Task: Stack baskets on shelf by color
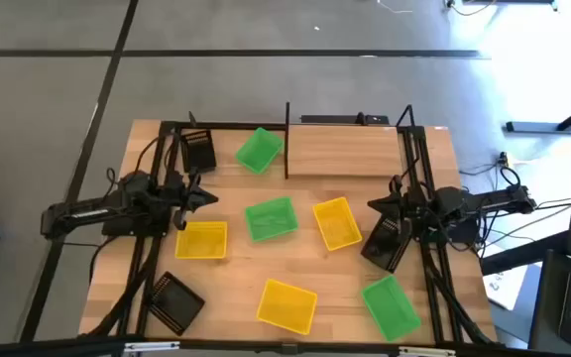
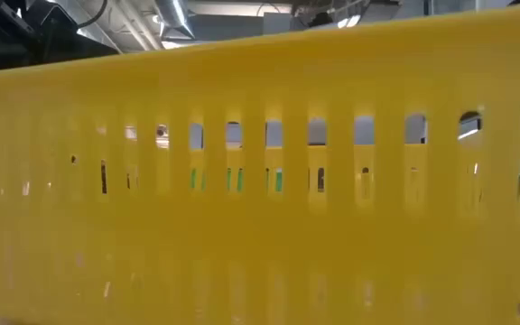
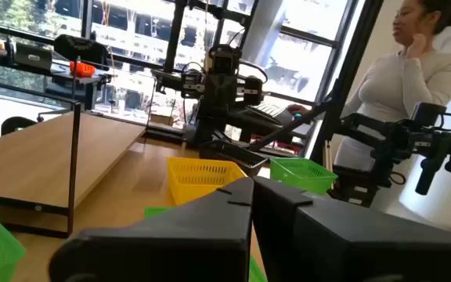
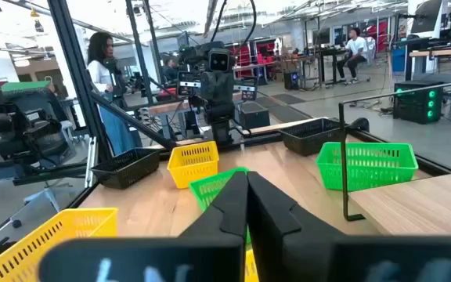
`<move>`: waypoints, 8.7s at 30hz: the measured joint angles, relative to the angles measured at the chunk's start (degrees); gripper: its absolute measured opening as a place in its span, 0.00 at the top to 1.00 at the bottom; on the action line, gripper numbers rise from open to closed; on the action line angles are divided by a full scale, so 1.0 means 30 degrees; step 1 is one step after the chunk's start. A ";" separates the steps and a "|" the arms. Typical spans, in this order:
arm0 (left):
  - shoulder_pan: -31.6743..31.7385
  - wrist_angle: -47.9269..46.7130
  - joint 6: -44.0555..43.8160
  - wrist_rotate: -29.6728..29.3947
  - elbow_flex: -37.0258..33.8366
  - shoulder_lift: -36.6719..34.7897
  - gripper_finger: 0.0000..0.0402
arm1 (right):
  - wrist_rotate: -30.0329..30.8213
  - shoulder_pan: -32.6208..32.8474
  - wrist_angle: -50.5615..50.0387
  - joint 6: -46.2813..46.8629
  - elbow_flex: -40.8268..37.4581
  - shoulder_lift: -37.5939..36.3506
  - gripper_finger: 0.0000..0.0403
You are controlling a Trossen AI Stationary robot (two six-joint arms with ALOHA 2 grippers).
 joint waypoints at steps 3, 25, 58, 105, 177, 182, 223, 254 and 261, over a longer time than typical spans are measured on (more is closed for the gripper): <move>0.0000 -0.0001 0.0000 0.0000 0.0000 0.0004 1.00 | -0.0003 0.0003 -0.0004 0.0000 0.0000 -0.0001 0.99; 0.0000 -0.0001 0.0000 0.0007 0.0000 0.0005 1.00 | -0.0002 0.0000 -0.0002 0.0000 0.0005 0.0006 0.99; 0.0000 0.0000 0.0000 0.0007 0.0007 0.0000 1.00 | -0.4349 0.0000 0.0007 0.0251 0.0000 -0.0001 0.99; 0.0000 0.0001 -0.0588 -0.0067 0.0007 -0.0001 1.00 | -0.3530 -0.3706 -2.5580 0.9555 2.2826 2.4425 0.93; -0.4058 -1.2402 0.3876 -0.2893 1.5861 1.4541 1.00 | -0.5338 -0.7257 -2.1573 0.6411 2.3983 3.4637 1.00; -0.3993 -1.2408 0.4146 -0.3822 1.5861 1.4541 1.00 | -0.4147 -0.7235 -2.4009 0.6551 2.5899 3.3789 1.00; -0.4058 -0.8917 0.9788 -0.7620 1.5830 1.4974 1.00 | -0.3183 -2.0824 -2.3154 0.5569 2.4371 2.8580 1.00; -0.4058 -0.8712 1.3019 -1.0229 1.8396 1.7309 1.00 | -0.0482 -2.2294 -1.9559 0.6581 2.1566 2.8617 1.00; -0.4058 -0.8708 1.2998 -1.0229 1.8396 1.7309 1.00 | -0.0480 -2.2294 -1.9533 0.7063 2.1566 2.8617 0.99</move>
